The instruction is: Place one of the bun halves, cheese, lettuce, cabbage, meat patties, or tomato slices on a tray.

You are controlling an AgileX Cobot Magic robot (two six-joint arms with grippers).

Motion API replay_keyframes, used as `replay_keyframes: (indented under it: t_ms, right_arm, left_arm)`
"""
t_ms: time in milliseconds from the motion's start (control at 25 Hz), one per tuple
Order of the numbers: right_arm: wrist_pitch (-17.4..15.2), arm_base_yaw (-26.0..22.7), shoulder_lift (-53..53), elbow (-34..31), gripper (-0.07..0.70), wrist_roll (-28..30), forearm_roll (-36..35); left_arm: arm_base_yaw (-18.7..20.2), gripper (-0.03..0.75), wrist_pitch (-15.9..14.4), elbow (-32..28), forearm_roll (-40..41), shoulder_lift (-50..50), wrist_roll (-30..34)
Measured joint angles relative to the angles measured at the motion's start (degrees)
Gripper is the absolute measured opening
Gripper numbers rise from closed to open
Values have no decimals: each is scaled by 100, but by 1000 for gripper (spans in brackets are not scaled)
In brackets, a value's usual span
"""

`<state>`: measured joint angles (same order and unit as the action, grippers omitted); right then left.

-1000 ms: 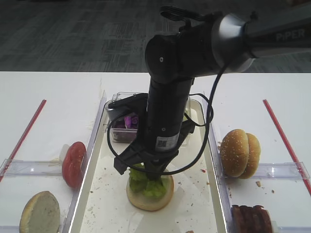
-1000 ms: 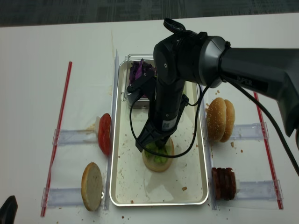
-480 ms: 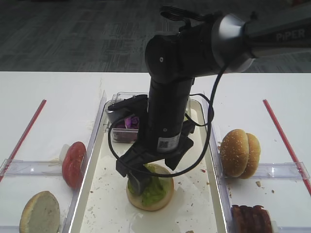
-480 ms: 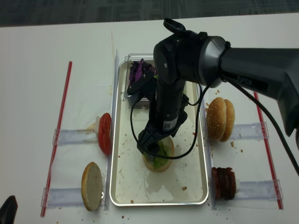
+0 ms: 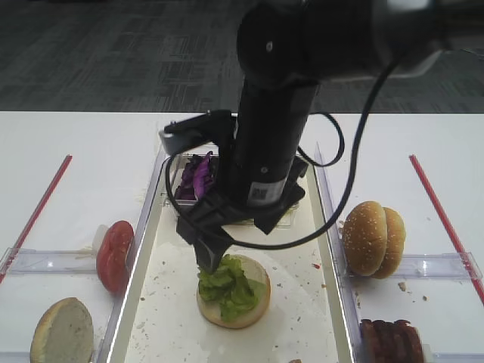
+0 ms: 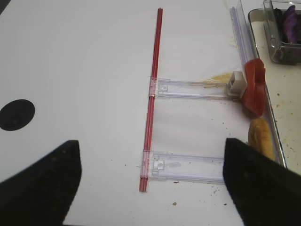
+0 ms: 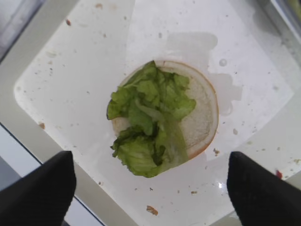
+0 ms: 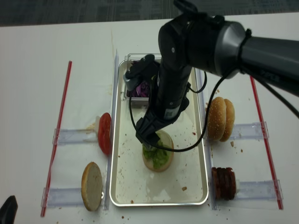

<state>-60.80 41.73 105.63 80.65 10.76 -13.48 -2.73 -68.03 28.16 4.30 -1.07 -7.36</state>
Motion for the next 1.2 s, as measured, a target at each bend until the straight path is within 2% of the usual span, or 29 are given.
replay_keyframes:
  t_ms: [240, 480, 640, 800, 960, 1080, 1200]
  right_arm:
    - [-76, 0, -721, 212, 678, -95, 24]
    - [-144, -165, -760, 221, 678, -340, 354]
    - [-134, -947, -760, 221, 678, -555, 665]
    - [-134, -2147, -760, 221, 678, -868, 1143]
    - [-134, -3344, -760, 221, 678, -995, 1306]
    - [-134, -3946, -760, 221, 678, -1009, 1309]
    - [-155, -4234, -760, 221, 678, -1009, 1309]
  left_arm:
    - [0, 599, 0, 0, 0, 0, 0]
    - [0, 599, 0, 0, 0, 0, 0]
    - [0, 599, 0, 0, 0, 0, 0]
    - [0, 599, 0, 0, 0, 0, 0]
    - [0, 599, 0, 0, 0, 0, 0]
    - [0, 599, 0, 0, 0, 0, 0]
    - [0, 599, 0, 0, 0, 0, 0]
